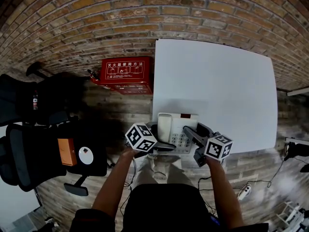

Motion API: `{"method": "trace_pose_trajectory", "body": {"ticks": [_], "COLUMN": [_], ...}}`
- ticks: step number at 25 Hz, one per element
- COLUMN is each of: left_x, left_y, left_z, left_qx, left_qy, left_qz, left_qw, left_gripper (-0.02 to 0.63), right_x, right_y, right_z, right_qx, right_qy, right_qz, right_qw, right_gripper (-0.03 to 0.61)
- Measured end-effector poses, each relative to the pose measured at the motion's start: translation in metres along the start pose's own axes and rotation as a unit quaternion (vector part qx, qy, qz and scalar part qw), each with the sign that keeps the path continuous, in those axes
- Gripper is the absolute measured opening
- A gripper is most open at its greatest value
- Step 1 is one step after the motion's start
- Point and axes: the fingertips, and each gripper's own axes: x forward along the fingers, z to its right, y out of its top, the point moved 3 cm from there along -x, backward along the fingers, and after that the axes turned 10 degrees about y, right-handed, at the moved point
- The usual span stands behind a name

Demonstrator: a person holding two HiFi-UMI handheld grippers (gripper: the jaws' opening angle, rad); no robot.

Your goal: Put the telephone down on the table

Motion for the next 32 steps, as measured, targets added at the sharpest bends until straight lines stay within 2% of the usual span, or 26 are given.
{"method": "trace_pose_trajectory", "body": {"ticks": [4,12,32], "left_x": [0.000,-0.003,-0.015], "left_y": [0.000,0.004,0.007], "left_z": [0.001,0.001,-0.008], "left_qx": [0.007,0.032,0.022], "left_qy": [0.010,0.034,0.097], "left_qz": [0.000,0.029,0.086], "left_qw": [0.9999,0.9985,0.9913], "left_gripper": [0.511,0.529,0.531], "right_x": [-0.001,-0.005,0.002], "right_y": [0.000,-0.001,-0.002], "right_z": [-0.001,-0.001,0.011], "right_qx": [-0.001,0.000,0.027], "right_qy": [0.003,0.005,-0.004], "right_qz": [0.005,0.013,0.007], "right_qw": [1.000,1.000,1.000], "right_gripper": [0.259,0.256,0.247]}}
